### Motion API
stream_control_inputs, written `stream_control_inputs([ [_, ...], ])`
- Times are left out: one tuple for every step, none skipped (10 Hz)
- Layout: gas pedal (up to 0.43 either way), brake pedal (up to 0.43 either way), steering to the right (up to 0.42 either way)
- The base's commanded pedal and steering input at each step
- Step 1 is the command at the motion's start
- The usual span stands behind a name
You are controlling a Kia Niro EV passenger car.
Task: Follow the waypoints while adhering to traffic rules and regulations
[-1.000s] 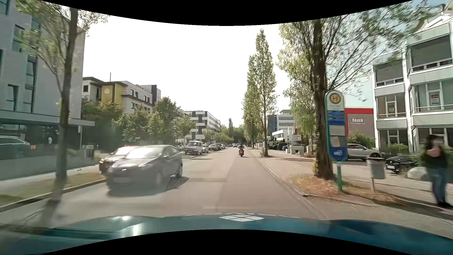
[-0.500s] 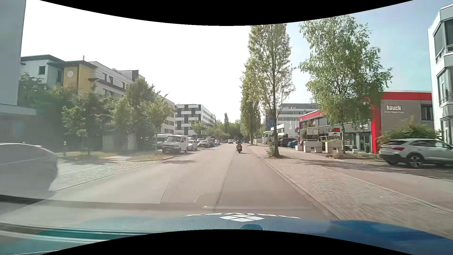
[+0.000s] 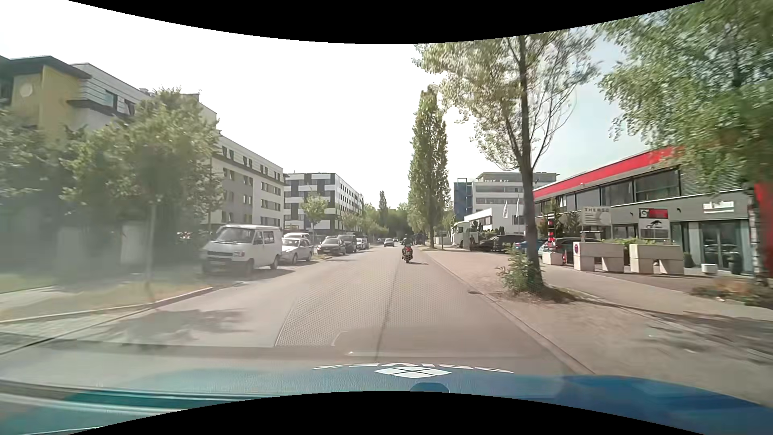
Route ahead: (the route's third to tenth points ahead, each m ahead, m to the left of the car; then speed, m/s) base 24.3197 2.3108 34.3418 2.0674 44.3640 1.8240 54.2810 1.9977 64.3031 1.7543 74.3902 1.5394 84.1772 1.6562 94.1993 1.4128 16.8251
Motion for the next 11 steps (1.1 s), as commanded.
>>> stream_control_inputs([
  [0.000,0.000,0.009],
  [0.000,0.049,0.009],
  [0.000,0.085,0.009],
  [0.000,0.116,0.008],
  [0.000,0.134,0.008],
  [0.000,0.152,0.008],
  [0.000,0.159,0.007],
  [0.000,0.171,0.005],
  [0.000,0.177,0.003],
  [0.000,0.177,0.003],
  [0.000,0.183,0.003],
])
